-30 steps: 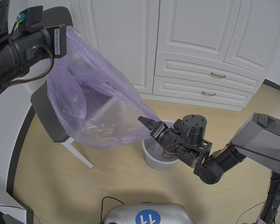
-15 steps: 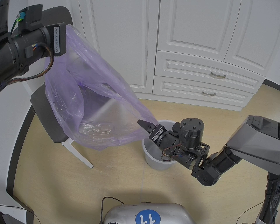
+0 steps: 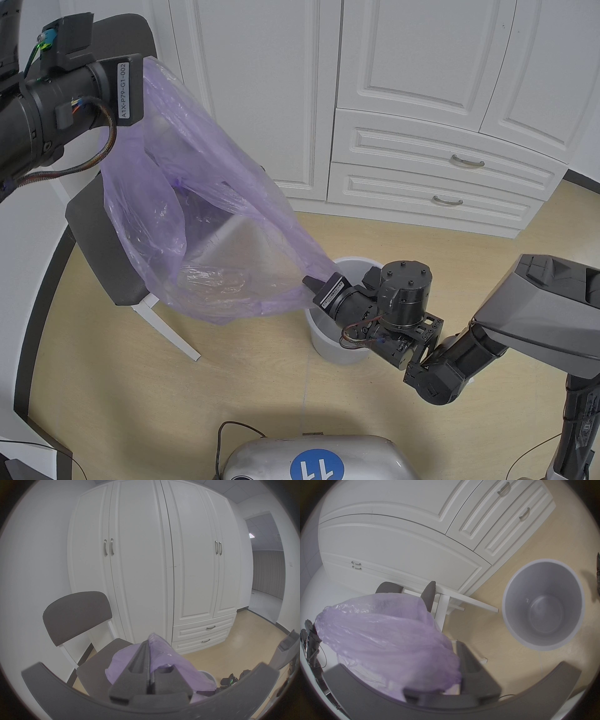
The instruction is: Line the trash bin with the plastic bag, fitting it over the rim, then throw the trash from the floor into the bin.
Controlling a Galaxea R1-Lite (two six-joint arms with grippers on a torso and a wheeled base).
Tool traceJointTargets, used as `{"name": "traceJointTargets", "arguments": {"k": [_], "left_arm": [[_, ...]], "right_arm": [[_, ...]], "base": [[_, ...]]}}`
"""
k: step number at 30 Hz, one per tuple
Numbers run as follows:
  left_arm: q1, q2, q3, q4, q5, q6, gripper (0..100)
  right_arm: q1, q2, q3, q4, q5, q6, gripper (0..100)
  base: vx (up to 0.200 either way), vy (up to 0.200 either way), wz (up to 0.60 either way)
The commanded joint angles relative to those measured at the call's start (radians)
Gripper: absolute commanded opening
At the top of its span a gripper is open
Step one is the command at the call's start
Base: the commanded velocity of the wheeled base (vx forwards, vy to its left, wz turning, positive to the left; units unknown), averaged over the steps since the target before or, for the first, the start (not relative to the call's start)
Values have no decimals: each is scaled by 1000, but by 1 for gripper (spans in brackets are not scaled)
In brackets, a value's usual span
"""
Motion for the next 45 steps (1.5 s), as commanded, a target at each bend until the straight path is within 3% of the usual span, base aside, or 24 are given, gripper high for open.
{"name": "traceJointTargets", "arguments": {"k": [1, 5, 8, 10, 14, 18, 19, 22, 26, 40, 45], "left_arm": [[-1, 0, 2, -1, 1, 0, 0], [3, -3, 33, -3, 1, -5, 0], [6, -11, 62, -3, -1, -28, 0], [7, -17, 117, -1, -1, -89, 0], [7, -36, 226, -4, -1, -189, 0], [18, -65, 318, -8, -1, -226, 0], [38, -82, 352, -11, -4, -229, 0], [70, -131, 412, -9, -10, -236, 0], [92, -204, 484, -8, -10, -275, 0], [134, -419, 738, -4, -16, -304, 0], [134, -441, 794, -9, -19, -382, 0]], "right_arm": [[3, -6, 2, -7, -2, -2, 0], [2, -55, 40, -7, 1, -59, 0], [2, -98, 114, -7, 19, -162, 0], [-1, -175, 184, -7, 68, -277, 0], [-11, -327, 262, 13, 88, -332, 0], [-17, -491, 305, 147, 93, -432, 0], [-17, -559, 305, 234, 93, -455, 0], [-11, -663, 292, 398, 94, -467, 0], [-3, -726, 275, 506, 101, -484, 0], [88, -744, 290, 518, 79, -510, 0], [137, -733, 299, 517, 39, -513, 0]], "base": [[0, 0, 0], [0, 0, 0], [0, 0, 0], [0, 0, 0], [0, 0, 0], [0, 0, 0], [0, 0, 0], [0, 0, 0], [0, 0, 0], [0, 0, 0], [0, 0, 0]]}}
